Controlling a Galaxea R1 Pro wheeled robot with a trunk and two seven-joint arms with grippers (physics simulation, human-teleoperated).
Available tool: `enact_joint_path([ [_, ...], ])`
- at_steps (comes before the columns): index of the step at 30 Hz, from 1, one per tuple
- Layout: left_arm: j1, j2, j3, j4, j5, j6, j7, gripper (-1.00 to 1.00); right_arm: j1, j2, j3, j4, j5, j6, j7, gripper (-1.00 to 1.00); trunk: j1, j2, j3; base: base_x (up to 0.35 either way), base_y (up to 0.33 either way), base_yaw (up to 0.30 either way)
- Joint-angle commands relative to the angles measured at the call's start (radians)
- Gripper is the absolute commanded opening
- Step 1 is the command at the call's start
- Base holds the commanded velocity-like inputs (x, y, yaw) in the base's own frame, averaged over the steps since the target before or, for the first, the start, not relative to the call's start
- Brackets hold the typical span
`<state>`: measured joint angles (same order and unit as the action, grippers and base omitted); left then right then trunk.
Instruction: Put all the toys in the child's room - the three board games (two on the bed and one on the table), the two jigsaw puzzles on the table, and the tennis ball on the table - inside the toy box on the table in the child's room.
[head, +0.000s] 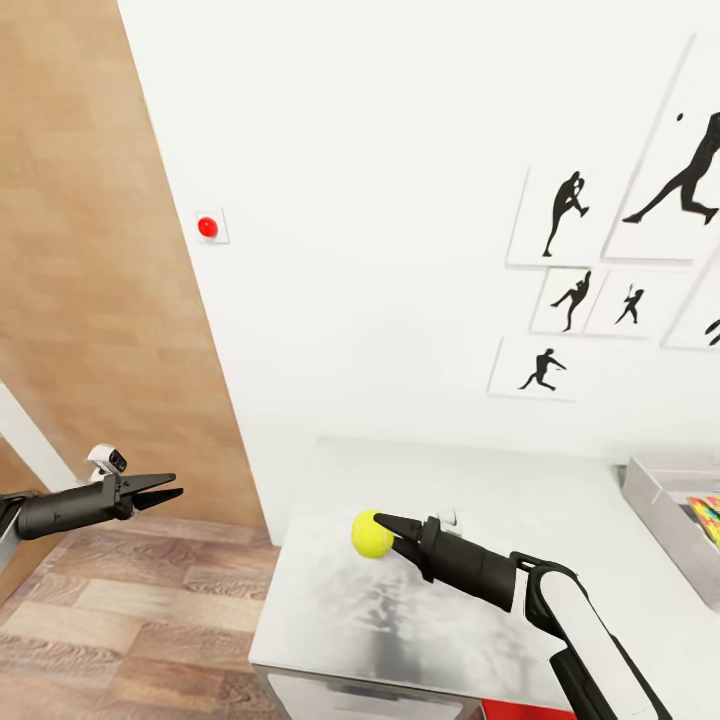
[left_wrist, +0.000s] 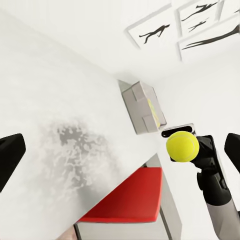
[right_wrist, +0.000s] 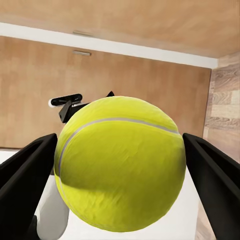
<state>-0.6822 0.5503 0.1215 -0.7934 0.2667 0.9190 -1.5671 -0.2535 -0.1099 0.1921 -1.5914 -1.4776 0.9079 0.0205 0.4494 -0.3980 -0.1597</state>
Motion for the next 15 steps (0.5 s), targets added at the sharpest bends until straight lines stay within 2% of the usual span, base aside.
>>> enact_joint_path([
  [1, 0.000, 0.000, 0.000, 0.000, 0.000, 0.011, -0.004, 1.00, -0.001, -0.001, 0.001, 0.000, 0.002, 0.002, 0.003, -1.00, 0.001, -0.002, -0.001, 0.000, 0.000, -0.173],
  [8, 0.000, -0.002, 0.000, 0.000, -0.001, 0.011, -0.004, 1.00, -0.001, -0.001, 0.001, 0.000, 0.002, 0.002, 0.003, -1.00, 0.001, -0.002, 0.009, 0.000, 0.000, -0.164],
  [15, 0.000, -0.003, 0.000, 0.000, -0.001, 0.011, -0.004, 1.00, -0.001, -0.001, 0.008, 0.000, 0.002, 0.002, 0.003, -1.00, 0.001, -0.002, 0.021, 0.000, 0.000, -0.021],
])
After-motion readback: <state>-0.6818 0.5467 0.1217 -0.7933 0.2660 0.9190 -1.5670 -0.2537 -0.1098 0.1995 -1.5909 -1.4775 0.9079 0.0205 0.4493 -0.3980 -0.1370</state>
